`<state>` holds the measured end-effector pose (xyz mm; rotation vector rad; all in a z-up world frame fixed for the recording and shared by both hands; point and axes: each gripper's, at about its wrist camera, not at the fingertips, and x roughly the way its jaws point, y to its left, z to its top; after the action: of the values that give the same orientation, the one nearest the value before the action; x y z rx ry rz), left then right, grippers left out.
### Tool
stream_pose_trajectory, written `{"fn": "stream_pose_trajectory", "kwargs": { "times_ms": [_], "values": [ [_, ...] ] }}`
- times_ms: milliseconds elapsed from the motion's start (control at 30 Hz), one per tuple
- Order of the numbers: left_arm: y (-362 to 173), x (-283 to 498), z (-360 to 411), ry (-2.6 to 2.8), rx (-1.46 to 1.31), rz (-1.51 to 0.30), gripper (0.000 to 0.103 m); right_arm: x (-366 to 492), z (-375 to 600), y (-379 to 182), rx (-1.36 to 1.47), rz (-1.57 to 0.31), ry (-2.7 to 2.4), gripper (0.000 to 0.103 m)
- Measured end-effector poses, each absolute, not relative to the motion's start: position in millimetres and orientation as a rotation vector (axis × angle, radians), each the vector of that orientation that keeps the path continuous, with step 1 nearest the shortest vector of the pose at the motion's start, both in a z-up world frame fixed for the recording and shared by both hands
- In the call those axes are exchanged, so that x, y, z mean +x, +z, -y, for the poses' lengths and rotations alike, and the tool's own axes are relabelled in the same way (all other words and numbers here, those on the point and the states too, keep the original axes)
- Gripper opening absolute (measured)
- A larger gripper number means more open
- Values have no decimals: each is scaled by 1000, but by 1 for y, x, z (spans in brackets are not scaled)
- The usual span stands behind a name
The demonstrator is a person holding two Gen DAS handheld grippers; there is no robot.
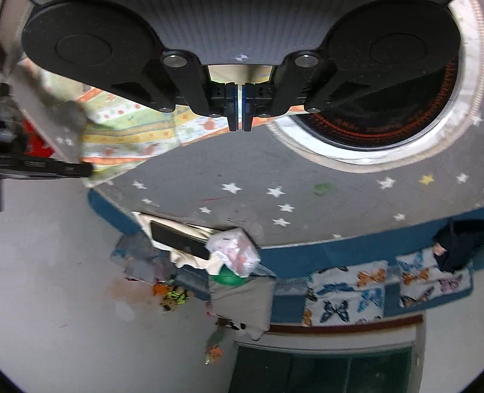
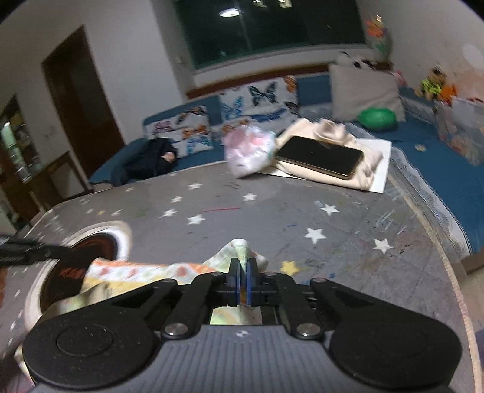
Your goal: Fold clothes
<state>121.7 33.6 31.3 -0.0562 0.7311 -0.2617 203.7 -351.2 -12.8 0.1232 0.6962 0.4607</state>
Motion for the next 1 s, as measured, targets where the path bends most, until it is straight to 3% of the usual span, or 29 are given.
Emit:
{"fn": "stream_pose_trajectory", "kwargs": {
  "times_ms": [100, 200, 300, 400, 500, 600, 667, 800, 1000],
  "values": [
    [21, 134, -43, -167, -58, -761, 23, 179, 349, -7, 104, -681, 510, 3],
    [9, 145, -49, -111, -43, -780, 50, 156, 345, -7, 80, -683, 556, 3],
    [-2, 153, -49, -123, -31, -794, 59, 138, 340, -10, 54, -695, 596, 3],
    [-12, 160, -46, -125, -29, -818, 60, 126, 336, -17, 23, -721, 621, 3],
    [-20, 163, -42, -132, -30, -825, 57, 120, 334, -23, 10, -742, 629, 3],
    [-24, 162, -38, -170, -27, -830, 21, 115, 333, -28, 0, -755, 627, 3],
    [-22, 157, -38, -192, -38, -816, 8, 113, 333, -31, -6, -763, 624, 3],
    [-8, 138, -40, -267, -68, -762, 2, 112, 336, -33, -18, -766, 603, 3],
    [10, 83, -21, -448, 30, -711, 2, 106, 344, -35, -48, -772, 565, 2]
  ]
}}
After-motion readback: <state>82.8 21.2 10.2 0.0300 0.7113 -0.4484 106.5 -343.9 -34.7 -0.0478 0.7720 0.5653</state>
